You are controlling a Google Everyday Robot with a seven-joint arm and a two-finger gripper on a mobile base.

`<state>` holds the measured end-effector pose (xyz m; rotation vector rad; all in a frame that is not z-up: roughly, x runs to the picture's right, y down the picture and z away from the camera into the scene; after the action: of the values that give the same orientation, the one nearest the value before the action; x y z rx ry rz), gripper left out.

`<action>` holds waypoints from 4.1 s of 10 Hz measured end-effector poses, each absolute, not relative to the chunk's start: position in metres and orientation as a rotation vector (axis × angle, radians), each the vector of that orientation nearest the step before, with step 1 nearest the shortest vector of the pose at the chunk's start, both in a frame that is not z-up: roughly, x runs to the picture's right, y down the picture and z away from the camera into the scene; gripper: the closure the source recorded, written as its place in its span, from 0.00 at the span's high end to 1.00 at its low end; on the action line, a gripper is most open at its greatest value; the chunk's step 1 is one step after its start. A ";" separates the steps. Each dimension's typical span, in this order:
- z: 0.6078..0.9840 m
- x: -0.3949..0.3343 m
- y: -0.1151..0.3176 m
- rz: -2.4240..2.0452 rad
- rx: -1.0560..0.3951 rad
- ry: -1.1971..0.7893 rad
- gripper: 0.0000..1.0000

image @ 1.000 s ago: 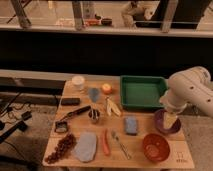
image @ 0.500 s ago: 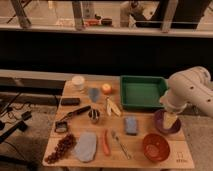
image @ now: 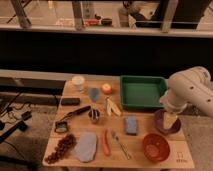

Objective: Place apple in red bowl

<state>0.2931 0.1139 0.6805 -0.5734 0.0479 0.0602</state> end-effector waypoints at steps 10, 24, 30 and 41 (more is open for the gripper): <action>0.681 0.293 0.114 0.060 -0.573 0.048 0.80; 0.743 0.204 0.052 -0.083 -0.494 -0.076 0.80; 0.789 0.138 0.027 -0.196 -0.536 -0.171 0.80; 0.822 0.108 -0.009 -0.261 -0.464 -0.144 0.80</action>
<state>0.1078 -0.0088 0.8218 -0.4644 -0.1444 -0.2608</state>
